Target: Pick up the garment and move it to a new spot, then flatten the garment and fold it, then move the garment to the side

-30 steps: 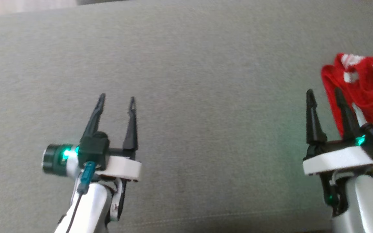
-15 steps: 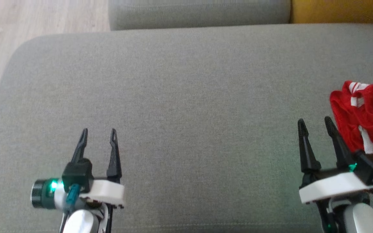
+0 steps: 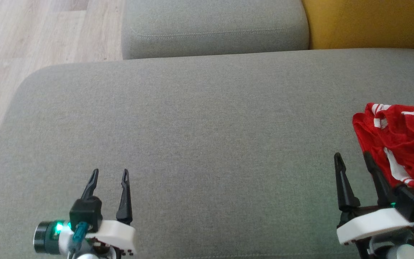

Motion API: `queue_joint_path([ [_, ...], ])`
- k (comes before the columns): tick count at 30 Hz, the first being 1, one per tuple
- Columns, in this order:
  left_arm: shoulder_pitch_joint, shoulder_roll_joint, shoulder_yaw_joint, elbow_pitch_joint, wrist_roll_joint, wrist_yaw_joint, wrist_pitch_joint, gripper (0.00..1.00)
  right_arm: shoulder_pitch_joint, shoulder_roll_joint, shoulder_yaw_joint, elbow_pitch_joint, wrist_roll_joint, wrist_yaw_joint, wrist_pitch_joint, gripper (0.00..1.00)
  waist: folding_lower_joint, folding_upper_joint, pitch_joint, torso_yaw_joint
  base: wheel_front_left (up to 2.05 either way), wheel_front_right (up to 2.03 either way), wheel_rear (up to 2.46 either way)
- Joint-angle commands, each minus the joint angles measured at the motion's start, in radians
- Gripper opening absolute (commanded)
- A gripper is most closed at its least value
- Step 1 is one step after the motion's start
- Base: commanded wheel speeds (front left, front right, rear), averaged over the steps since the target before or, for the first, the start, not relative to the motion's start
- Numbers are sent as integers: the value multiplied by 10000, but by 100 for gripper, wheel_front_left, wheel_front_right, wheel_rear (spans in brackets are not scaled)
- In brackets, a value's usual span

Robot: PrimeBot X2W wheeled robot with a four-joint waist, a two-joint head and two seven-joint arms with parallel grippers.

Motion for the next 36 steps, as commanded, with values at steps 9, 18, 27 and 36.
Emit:
queue_joint_path([
  [9, -284, 356, 222, -442, 56, 96, 80, 100, -146, -46, 225, -475, 37, 21, 26, 100, 1, -1, -51, -36, 0, 0, 0],
  [18, -325, 393, 164, -515, 49, 153, 86, 100, -169, -46, 255, -456, 120, 21, 4, 100, 1, -1, -12, -17, 0, 0, 0],
  [27, -374, 392, 128, -591, -24, 175, 58, 100, -185, -45, 298, -424, 233, 21, 3, 100, 1, -1, 48, -6, 0, 0, 0],
  [36, 227, 61, -65, 50, -686, -57, 189, 0, -19, -34, 34, 449, 885, 1, 50, 0, 1, -1, 62, -14, 0, 0, 0],
])
